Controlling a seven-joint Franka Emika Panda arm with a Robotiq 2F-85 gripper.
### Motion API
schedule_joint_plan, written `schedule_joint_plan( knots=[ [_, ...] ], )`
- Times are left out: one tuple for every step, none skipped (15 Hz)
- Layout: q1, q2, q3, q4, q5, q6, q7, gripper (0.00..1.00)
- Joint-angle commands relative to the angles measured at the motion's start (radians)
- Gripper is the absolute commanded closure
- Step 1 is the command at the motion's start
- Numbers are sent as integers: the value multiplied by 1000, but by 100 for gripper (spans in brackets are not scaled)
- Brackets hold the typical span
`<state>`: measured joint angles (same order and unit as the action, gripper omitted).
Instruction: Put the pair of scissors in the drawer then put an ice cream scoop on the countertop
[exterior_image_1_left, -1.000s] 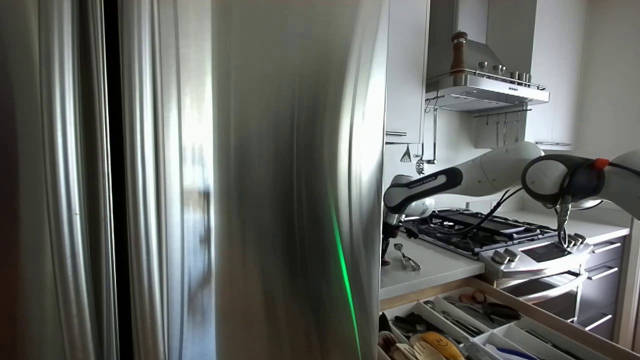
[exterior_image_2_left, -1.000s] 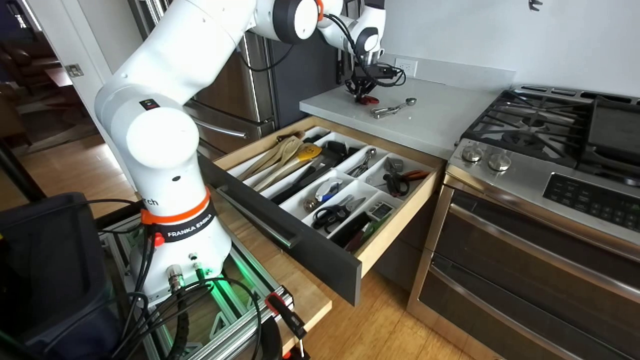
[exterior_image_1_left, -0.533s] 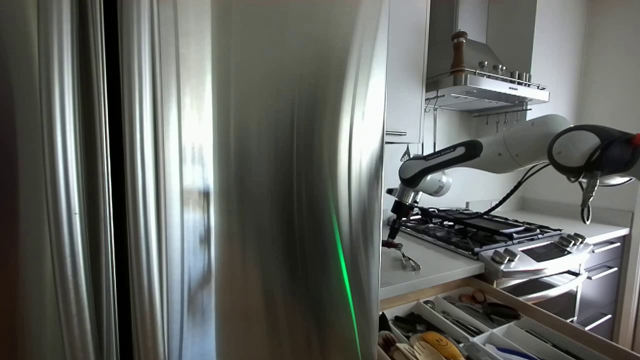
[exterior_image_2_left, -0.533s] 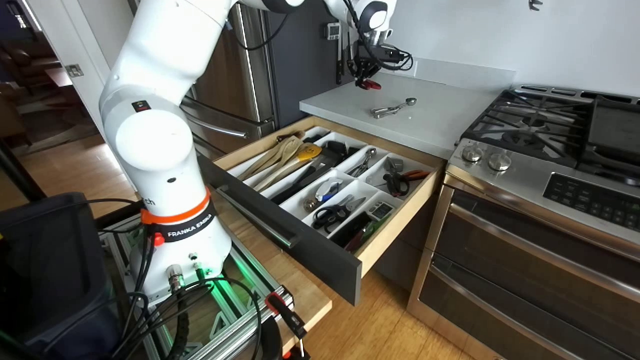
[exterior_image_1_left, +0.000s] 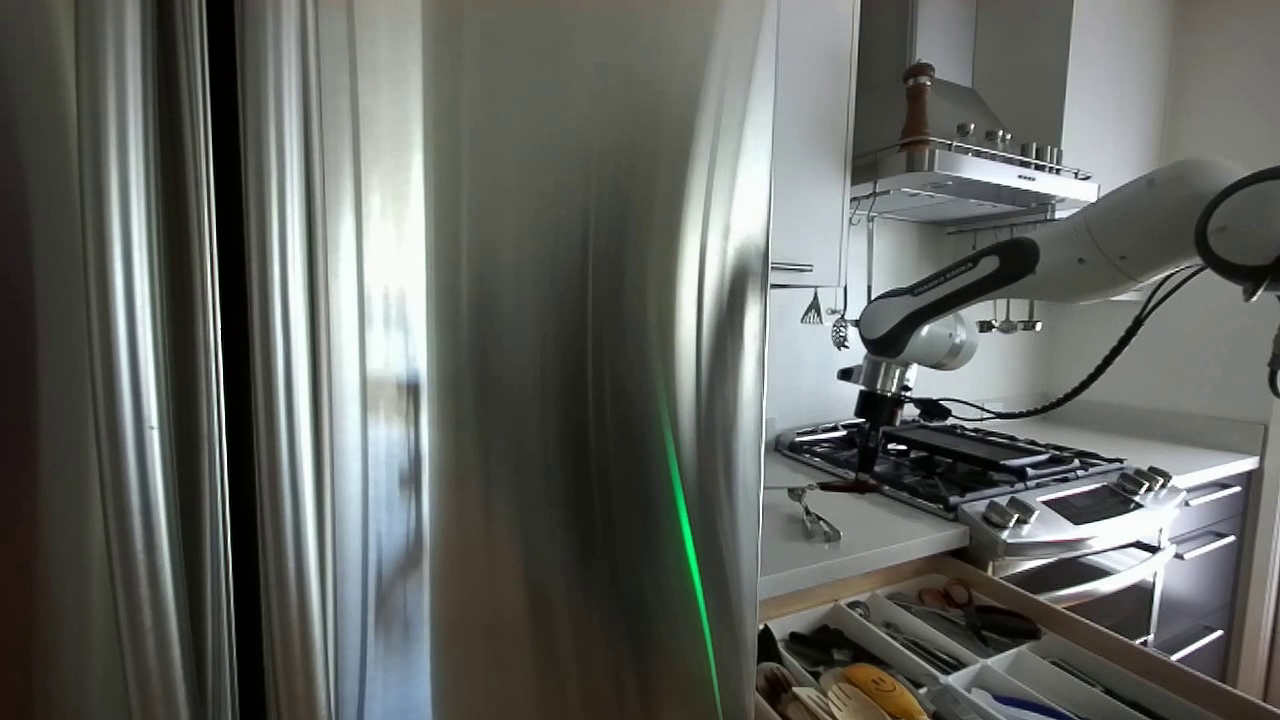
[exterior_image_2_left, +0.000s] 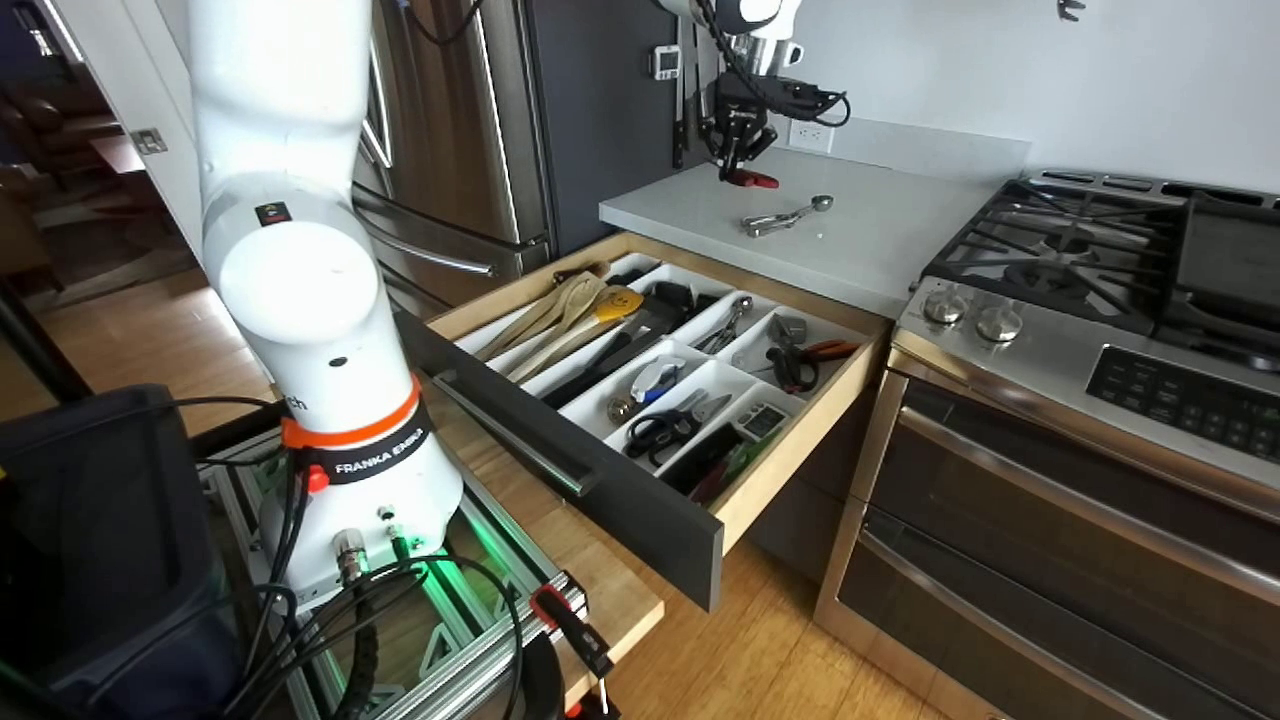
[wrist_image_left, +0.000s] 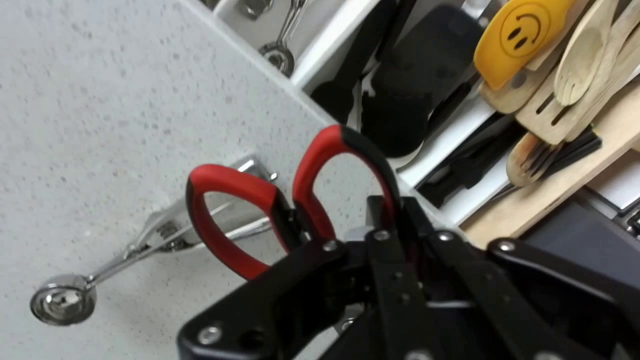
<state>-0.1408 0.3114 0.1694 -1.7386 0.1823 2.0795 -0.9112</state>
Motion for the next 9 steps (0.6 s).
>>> schedule_joint_plan(
  knots=[
    [-2, -195, -59, -246, 31, 29, -23, 97],
    [1, -232, -75, -297, 35, 33, -17, 97],
    [5, -265, -91, -346, 39, 39, -16, 97],
    [9, -290, -106, -386, 48, 49, -7, 97],
    [12, -314, -120, -424, 62, 50, -5, 97],
    [15, -336, -135, -465, 70, 69, 8, 97],
    [17, -355, -150, -502, 81, 87, 26, 97],
    [16, -372, -166, -538, 95, 126, 53, 97],
    [15, -384, -181, -569, 113, 153, 69, 97]
  ],
)
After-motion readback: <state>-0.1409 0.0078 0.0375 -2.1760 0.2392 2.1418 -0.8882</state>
